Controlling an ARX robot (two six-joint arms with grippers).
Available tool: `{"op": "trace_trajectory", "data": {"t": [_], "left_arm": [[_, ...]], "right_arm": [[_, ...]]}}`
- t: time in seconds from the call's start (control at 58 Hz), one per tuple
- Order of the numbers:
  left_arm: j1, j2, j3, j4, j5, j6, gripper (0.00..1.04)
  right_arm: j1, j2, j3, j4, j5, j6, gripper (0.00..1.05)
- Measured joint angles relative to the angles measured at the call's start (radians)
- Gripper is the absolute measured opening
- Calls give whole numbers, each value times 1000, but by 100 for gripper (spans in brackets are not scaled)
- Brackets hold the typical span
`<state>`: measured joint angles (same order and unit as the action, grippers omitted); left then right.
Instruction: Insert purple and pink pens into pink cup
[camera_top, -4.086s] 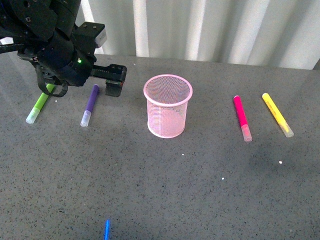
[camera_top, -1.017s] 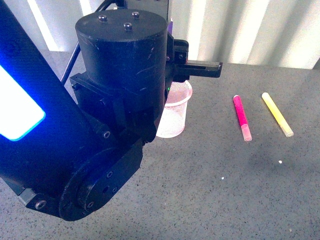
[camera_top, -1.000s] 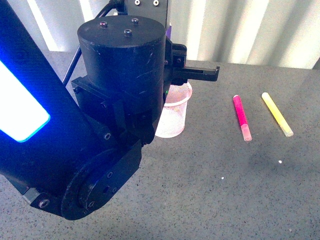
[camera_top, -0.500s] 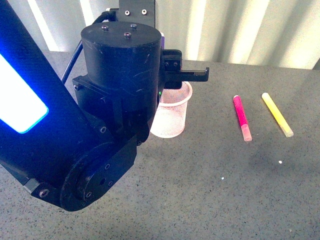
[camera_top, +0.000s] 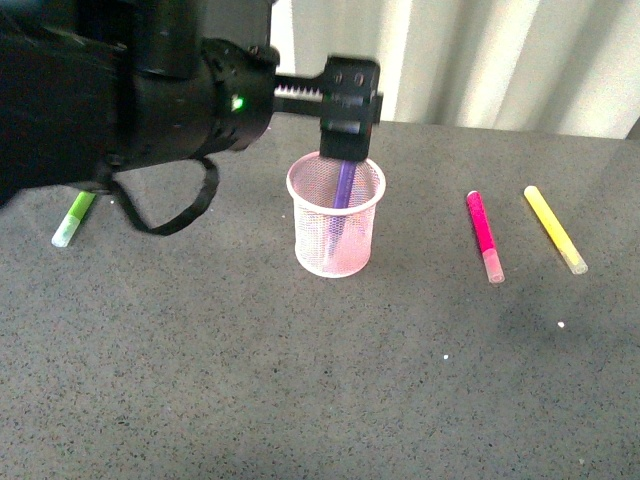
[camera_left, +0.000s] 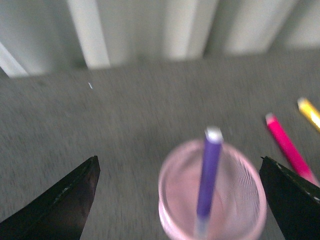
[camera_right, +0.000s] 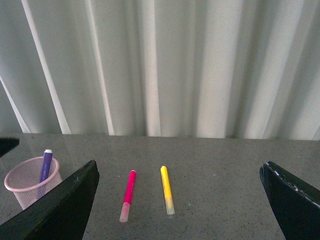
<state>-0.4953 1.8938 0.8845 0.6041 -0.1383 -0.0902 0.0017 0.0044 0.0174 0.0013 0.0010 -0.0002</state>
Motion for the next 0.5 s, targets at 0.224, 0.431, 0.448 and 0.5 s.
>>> {"op": "trace_trajectory", "data": {"t": [0.224, 0.431, 0.448, 0.5], "left_arm": [[8, -195, -164, -166, 138, 76, 98], [61, -198, -448, 553, -272, 83, 65], [76, -227, -469, 561, -264, 84, 61], [108, -308, -513, 569, -242, 83, 52]], "right_arm": [[0, 0, 0, 0, -1, 0, 98], [0, 0, 0, 0, 4, 0, 98], [0, 0, 0, 0, 4, 0, 98], [0, 0, 0, 0, 4, 0, 98]]}}
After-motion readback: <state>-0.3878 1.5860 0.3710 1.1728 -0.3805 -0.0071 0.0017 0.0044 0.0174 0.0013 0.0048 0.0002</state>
